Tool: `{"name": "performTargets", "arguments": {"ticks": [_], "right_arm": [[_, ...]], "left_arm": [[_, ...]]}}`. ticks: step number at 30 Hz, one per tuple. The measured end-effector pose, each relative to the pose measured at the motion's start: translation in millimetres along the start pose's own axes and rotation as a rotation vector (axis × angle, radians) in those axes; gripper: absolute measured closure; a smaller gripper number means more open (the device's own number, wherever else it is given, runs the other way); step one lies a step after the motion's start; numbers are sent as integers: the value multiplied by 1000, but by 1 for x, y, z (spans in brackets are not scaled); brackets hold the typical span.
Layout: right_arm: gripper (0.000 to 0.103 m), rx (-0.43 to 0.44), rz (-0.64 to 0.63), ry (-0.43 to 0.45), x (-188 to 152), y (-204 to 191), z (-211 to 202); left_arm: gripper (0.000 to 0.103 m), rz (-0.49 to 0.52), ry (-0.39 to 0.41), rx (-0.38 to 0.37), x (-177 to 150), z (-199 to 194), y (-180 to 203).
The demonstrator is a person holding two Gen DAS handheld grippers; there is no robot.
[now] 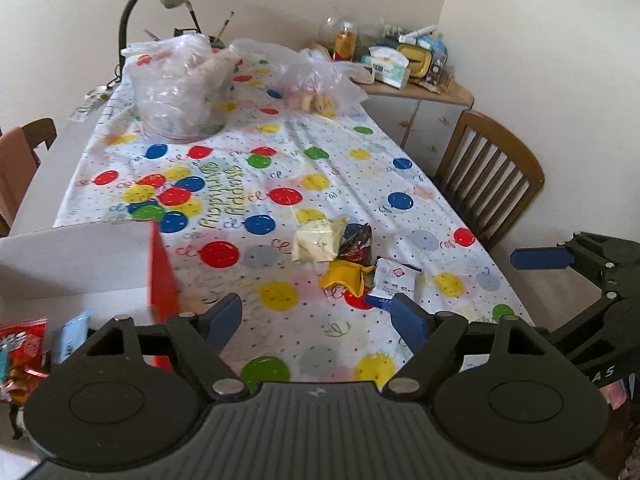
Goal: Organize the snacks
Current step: 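Withdraw both tools from the box toward the remaining snacks, then grasp the yellow packet with the left tool while the right tool grasps the white milk-candy packet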
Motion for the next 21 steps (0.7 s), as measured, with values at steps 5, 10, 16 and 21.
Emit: {"name": "performTargets", "arguments": {"ticks": [5, 10, 16, 21], "right_arm": [[0, 8, -73, -44, -8, 30, 24], [0, 37, -75, -79, -15, 61, 51], [0, 106, -138, -129, -22, 80, 87], [0, 161, -195, -174, -25, 88, 115]], "left_arm": [[22, 23, -36, 24, 4, 32, 16], [22, 67, -83, 0, 8, 65, 28], [22, 95, -148, -25, 13, 108, 37], [22, 136, -222, -46, 14, 146, 45]]}}
Point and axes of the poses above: each gripper's, at about its wrist camera, not at the fingertips, and z roughly the way its jaws point, y to its right, x to its top, the point moved 1 cm from there along z, roughly the way its jaws point, and after that the axes turned 5 degrees about y, right-handed, at the moved point
